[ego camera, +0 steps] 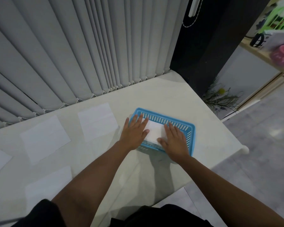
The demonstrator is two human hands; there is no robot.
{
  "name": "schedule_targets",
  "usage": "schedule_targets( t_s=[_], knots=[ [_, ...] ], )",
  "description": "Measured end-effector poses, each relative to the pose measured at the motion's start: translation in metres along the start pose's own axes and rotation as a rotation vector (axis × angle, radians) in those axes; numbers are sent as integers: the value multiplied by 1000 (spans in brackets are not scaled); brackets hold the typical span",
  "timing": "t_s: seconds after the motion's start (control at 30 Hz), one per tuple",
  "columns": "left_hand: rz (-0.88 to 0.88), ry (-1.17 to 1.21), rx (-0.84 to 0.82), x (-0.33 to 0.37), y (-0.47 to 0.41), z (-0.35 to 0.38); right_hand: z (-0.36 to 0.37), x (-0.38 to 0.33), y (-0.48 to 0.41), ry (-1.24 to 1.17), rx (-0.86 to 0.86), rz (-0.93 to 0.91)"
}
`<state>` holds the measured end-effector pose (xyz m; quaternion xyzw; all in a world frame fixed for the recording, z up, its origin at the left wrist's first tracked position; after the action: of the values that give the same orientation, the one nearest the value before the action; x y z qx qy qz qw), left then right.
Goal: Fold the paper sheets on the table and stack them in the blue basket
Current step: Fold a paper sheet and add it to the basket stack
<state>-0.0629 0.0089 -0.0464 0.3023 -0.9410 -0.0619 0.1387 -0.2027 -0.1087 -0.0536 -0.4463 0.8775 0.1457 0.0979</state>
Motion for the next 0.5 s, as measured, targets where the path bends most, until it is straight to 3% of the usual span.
schedule_targets(
  t_s=[0.1, 0.5],
  knots=[
    [-7, -47, -47, -5, 0, 11, 12, -1, -1, 114, -112, -31],
    [7, -86, -97, -8, 0, 16, 18, 7, -4, 117, -193, -58]
  ],
)
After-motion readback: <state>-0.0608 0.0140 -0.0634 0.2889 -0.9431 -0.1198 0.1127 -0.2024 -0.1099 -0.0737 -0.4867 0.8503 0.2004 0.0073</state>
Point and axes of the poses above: each hand's wrist, its own y-axis away from the middle knuckle, its own z-axis out of the palm, x = y × z, the point moved 4 cm from there along -y, towards the middle knuckle, and after that the axes turned 2 degrees about y, right-handed, at the moved point
